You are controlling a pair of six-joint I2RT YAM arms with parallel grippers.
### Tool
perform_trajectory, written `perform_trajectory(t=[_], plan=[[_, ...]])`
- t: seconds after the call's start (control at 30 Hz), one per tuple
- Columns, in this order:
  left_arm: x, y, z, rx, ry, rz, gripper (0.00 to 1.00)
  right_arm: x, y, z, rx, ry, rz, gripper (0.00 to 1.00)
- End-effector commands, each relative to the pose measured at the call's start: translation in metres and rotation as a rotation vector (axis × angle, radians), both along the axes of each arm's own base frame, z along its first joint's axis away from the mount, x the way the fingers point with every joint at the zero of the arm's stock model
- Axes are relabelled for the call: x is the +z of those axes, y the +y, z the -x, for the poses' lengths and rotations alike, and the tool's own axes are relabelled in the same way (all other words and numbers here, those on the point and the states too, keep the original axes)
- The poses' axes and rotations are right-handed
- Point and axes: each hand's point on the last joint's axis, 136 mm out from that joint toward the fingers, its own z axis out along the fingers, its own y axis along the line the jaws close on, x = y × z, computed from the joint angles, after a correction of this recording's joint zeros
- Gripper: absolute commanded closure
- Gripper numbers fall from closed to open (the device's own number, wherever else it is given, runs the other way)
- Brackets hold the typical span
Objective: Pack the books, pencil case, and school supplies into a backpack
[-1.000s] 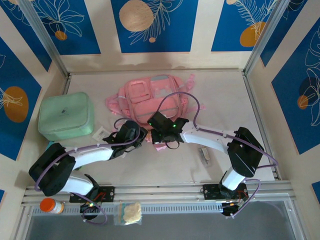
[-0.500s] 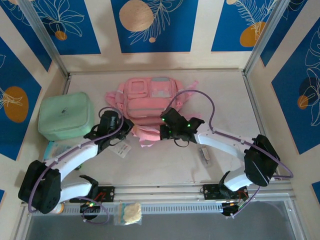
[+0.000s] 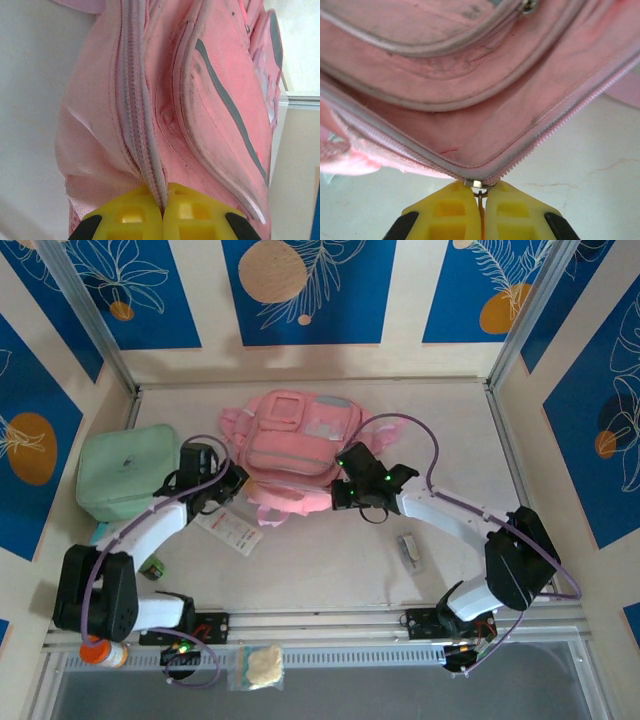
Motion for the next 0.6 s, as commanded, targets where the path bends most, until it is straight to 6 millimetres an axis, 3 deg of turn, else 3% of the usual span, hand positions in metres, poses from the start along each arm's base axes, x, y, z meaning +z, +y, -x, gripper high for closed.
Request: perform_trajectory(t=[0.0, 0.1, 0.2, 0.43, 0.5, 0.57], plan=[[0.027, 0.032, -0.047, 0.065, -0.157, -0.099, 1.0, 0.003, 0.017, 0.022, 0.095, 0.035, 0.014, 1.0], [0.032, 0.029, -0.062, -0.005, -0.172, -0.105, 0.99, 0.01, 0.039, 0.026, 0.103, 0.032, 0.004, 1.0], [0.036, 0.028, -0.062, -0.052, -0.189, -0.093, 0.76, 0.005, 0.045, 0.024, 0.088, 0.064, -0.015, 1.0], [0.035, 0.033, -0.013, -0.055, -0.137, -0.107, 0.38, -0.001, 0.055, 0.029, 0.07, 0.066, -0.028, 1.0], [0.033, 0.035, 0.004, -0.058, -0.074, -0.13, 0.35, -0.001, 0.057, 0.03, 0.069, 0.065, -0.025, 1.0], [0.034, 0.024, 0.02, -0.043, -0.091, -0.076, 0.34, -0.003, 0.056, 0.032, 0.061, 0.063, -0.013, 1.0]])
